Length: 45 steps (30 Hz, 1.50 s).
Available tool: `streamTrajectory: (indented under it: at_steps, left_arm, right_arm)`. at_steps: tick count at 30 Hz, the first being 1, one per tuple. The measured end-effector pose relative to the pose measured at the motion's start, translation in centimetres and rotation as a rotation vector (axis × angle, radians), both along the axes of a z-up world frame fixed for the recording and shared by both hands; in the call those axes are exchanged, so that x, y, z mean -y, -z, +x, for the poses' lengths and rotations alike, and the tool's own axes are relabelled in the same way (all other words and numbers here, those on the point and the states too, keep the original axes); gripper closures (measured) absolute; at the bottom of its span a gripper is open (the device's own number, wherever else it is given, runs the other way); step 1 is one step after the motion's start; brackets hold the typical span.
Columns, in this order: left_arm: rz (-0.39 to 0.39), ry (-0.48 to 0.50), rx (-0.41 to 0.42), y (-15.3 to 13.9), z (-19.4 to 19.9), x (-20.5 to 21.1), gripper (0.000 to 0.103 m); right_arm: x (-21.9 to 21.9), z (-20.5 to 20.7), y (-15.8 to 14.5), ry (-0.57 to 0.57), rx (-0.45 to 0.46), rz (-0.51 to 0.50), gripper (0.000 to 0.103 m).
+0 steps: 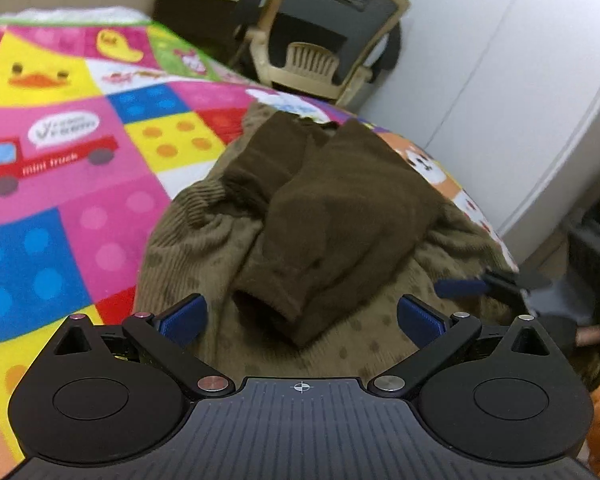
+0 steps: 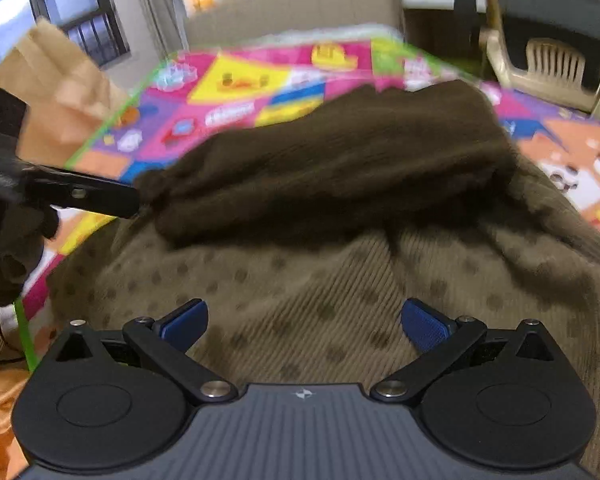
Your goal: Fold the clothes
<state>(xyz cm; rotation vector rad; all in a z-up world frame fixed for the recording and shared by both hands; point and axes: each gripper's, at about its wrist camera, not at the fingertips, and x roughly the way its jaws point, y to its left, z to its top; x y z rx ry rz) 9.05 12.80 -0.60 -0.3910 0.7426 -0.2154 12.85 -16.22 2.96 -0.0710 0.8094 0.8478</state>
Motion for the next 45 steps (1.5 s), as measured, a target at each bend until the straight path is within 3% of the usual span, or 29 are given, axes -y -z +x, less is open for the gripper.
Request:
streamTrajectory:
  at_steps: [3, 5, 6, 7, 11, 13, 17, 20, 22, 23, 25, 26, 28, 30, 34, 39, 41, 42, 43, 44, 45]
  left_arm:
    - [-0.014, 0.009, -0.031, 0.8, 1.6, 0.2, 0.000]
    - [-0.014, 0.017, -0.042, 0.8, 2.3, 0.8, 0.003]
    - [-0.014, 0.021, -0.048, 0.8, 2.7, 1.1, 0.010]
    - [-0.013, 0.025, -0.054, 0.8, 3.0, 1.3, 0.026]
    - [-0.059, 0.014, -0.044, 0.1, 3.7, 1.9, 0.052]
    - [-0.125, 0.012, -0.045, -0.6, 4.1, 1.9, 0.068]
    - [-0.272, 0.046, -0.037, -2.4, 5.5, 2.3, 0.071]
    - [-0.318, 0.078, -0.009, -4.1, 6.2, 3.4, 0.075]
    - [-0.313, 0.104, 0.021, -5.6, 6.3, 4.1, 0.070]
    - [-0.303, 0.111, 0.042, -6.4, 6.3, 4.3, 0.066]
    - [-0.253, 0.095, 0.108, -8.1, 6.2, 3.9, 0.041]
    - [-0.213, 0.077, 0.143, -9.0, 6.1, 3.6, 0.034]
    - [-0.068, 0.036, 0.216, -10.2, 5.8, 3.5, 0.014]
    - [0.128, 0.045, 0.276, -10.3, 5.7, 4.9, 0.010]
    - [0.408, 0.205, 0.280, -7.1, 6.4, 10.5, 0.009]
    - [0.697, 0.416, 0.255, -0.7, 7.3, 17.5, 0.009]
    - [0.785, 0.425, 0.262, 1.1, 7.9, 18.6, 0.017]
    - [0.806, 0.408, 0.266, 1.6, 8.3, 18.5, 0.041]
    - [0.795, 0.388, 0.262, 1.5, 8.9, 17.7, 0.059]
    - [0.769, 0.363, 0.258, 1.2, 9.3, 16.7, 0.064]
    - [0.726, 0.317, 0.261, 0.3, 9.6, 15.2, 0.085]
  right_arm:
    - [-0.1, 0.5, 0.2, 0.049, -0.027, 0.042, 0.000]
    - [-1.0, 0.5, 0.0, 0.023, -0.012, -0.018, 0.000]
    - [-1.5, 0.2, -0.2, 0.003, 0.019, -0.054, 0.000]
    - [-1.9, -0.2, -0.3, -0.015, 0.066, -0.088, 0.000]
    - [-2.9, -4.3, -1.8, -0.076, 0.463, -0.147, 0.000]
    - [-4.2, -5.5, -2.3, -0.124, 0.565, -0.171, 0.000]
    - [-7.8, -6.3, -1.7, -0.227, 0.702, -0.253, 0.007]
    - [-10.5, -5.7, -0.4, -0.226, 0.819, -0.332, 0.022]
    - [-11.0, -4.3, -0.6, -0.165, 0.836, -0.337, 0.065]
    - [-10.5, -3.4, -1.2, -0.122, 0.816, -0.314, 0.070]
    - [-8.4, -1.4, -3.4, -0.025, 0.743, -0.235, 0.075]
    - [-6.9, -0.5, -4.2, 0.034, 0.717, -0.208, 0.077]
    - [-3.1, 1.2, -5.3, 0.174, 0.682, -0.176, 0.086]
    - [0.7, 2.8, -6.5, 0.312, 0.644, -0.143, 0.087]
    - [7.8, 5.7, -8.5, 0.564, 0.562, -0.080, 0.089]
    - [11.4, 6.8, -7.6, 0.619, 0.469, -0.052, 0.090]
    - [11.5, 7.2, -7.2, 0.625, 0.462, -0.061, 0.090]
    - [11.7, 7.7, -7.0, 0.628, 0.457, -0.064, 0.090]
    - [11.9, 8.0, -6.9, 0.632, 0.458, -0.069, 0.090]
    - [12.2, 8.1, -6.9, 0.638, 0.463, -0.076, 0.090]
    - [12.4, 8.3, -6.8, 0.643, 0.467, -0.083, 0.090]
